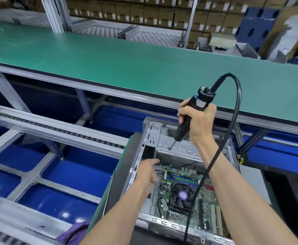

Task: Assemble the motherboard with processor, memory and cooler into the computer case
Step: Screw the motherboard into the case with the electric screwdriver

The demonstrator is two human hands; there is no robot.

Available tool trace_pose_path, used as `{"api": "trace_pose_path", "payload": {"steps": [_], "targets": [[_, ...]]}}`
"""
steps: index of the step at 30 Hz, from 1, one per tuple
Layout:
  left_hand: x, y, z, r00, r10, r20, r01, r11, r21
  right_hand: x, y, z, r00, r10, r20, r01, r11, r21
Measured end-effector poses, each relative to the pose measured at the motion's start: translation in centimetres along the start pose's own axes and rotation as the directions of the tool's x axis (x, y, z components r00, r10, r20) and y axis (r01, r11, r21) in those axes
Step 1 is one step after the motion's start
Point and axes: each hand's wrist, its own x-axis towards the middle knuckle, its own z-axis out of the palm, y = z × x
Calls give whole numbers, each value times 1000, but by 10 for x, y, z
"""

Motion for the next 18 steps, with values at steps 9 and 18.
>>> {"api": "trace_pose_path", "payload": {"steps": [9, 18], "targets": [[-7, -5, 15, 993, -116, 1, 111, 947, -302, -16, -47, -19, 991, -110, -75, 118, 987, 111], [-4, -15, 21, 984, -82, 155, 159, 790, -592, -47, -61, -53, 967, 10, -254, 68, 953, 296]]}}
